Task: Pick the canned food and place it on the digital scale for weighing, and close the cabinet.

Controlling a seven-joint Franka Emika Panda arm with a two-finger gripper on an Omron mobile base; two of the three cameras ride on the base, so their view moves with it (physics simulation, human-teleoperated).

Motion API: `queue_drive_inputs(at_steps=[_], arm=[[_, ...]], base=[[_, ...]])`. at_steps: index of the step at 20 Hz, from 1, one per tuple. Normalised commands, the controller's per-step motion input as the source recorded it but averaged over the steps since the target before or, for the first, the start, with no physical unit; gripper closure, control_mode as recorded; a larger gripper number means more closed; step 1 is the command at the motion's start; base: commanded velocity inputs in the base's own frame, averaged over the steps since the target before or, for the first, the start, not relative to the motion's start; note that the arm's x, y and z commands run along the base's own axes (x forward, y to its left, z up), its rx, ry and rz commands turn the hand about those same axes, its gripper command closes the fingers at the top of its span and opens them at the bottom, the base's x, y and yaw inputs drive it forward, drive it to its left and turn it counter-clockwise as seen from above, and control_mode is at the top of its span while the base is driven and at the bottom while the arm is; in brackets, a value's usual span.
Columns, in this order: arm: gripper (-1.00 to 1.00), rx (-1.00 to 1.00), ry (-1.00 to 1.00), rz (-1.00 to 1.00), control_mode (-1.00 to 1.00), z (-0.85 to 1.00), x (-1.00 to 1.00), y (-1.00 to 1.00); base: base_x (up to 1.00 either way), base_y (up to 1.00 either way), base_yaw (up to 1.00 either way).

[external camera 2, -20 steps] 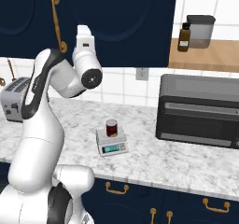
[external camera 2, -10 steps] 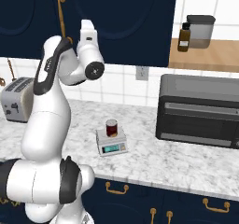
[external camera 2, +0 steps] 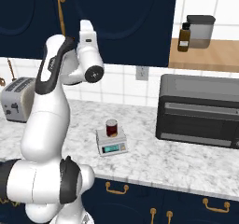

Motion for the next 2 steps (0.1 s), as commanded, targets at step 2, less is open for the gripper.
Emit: queue_drive_inputs(at_steps=[2], arm=[[-1.0,0.0,-0.07,-0.01,-1.0,-0.89,0.64,-0.02]], base=[[0.0,0.0,0.0]])
